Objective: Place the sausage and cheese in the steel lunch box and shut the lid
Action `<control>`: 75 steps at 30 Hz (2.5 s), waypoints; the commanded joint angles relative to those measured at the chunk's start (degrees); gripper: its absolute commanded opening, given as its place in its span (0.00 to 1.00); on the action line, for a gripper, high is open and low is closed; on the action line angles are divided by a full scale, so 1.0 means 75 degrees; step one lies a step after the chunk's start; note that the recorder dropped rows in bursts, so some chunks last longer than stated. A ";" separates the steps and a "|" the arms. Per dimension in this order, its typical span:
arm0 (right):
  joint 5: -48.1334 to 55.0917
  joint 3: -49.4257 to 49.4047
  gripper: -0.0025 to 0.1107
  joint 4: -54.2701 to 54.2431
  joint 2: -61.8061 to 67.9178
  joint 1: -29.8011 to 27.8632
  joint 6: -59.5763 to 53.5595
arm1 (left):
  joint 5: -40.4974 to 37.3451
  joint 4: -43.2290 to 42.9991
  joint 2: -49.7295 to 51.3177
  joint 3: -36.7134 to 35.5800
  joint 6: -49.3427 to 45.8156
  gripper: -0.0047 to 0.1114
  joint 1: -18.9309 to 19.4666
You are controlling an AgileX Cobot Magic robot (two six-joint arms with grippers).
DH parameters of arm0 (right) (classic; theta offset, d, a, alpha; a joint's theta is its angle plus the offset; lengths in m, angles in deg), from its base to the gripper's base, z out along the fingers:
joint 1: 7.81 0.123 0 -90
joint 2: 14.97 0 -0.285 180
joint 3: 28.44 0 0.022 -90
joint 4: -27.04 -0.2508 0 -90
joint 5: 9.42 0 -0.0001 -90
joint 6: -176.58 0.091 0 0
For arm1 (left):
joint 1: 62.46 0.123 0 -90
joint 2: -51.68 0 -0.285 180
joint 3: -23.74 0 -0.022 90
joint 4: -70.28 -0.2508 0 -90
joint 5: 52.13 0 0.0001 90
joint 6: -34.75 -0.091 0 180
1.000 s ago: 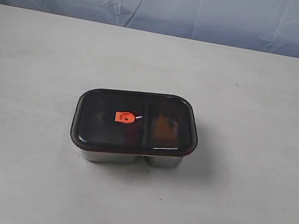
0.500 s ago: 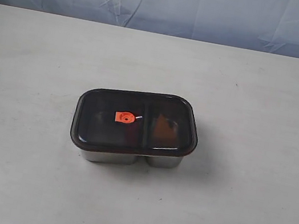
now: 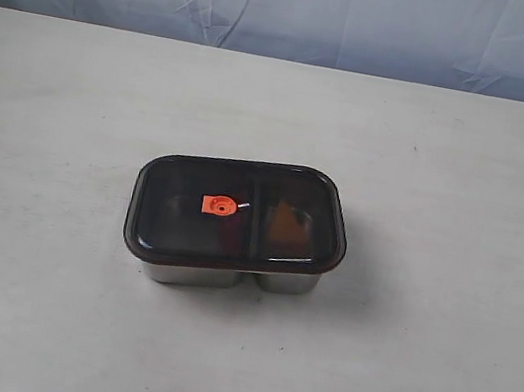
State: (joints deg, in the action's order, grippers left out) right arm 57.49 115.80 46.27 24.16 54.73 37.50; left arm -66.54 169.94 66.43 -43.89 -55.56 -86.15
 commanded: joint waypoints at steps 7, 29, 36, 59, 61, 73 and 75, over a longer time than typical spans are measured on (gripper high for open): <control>-0.0054 -0.0020 0.02 -0.0011 -0.0042 0.0045 -0.0004 | -0.1115 -0.0480 -0.0928 -0.1278 0.1078 0.04 0.1782; -0.1769 -0.0467 0.02 0.0457 -0.1030 -0.2484 -0.0066 | -0.1026 -0.0594 -0.0928 -0.1278 0.1049 0.04 0.1782; -0.5936 -0.2757 0.02 -0.0279 -0.3372 -0.5483 -0.0266 | -0.1026 -0.0594 -0.0928 -0.1278 0.1049 0.04 0.1782; -0.6201 -0.5316 0.02 -0.1996 -0.4180 -0.7530 -0.0266 | -0.1030 -0.0594 -0.0928 -0.1278 0.1023 0.04 0.1782; -0.6201 -0.5316 0.02 -0.1996 -0.4180 -0.7530 -0.0266 | -0.1046 -0.0613 -0.0928 -0.1278 0.1027 0.04 0.1782; -0.6201 -0.5316 0.02 -0.1996 -0.4180 -0.7530 -0.0266 | -0.1046 -0.0862 -0.0928 -0.1278 0.1027 0.04 0.1782; -0.6201 -0.5316 0.02 -0.1996 -0.4180 -0.7530 -0.0266 | -0.1046 -0.0862 -0.0928 -0.1278 0.1027 0.04 0.1782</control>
State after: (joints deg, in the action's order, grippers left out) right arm 11.20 76.18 30.84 -6.84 -1.46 35.88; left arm -73.92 163.26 59.68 -53.25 -48.03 -72.78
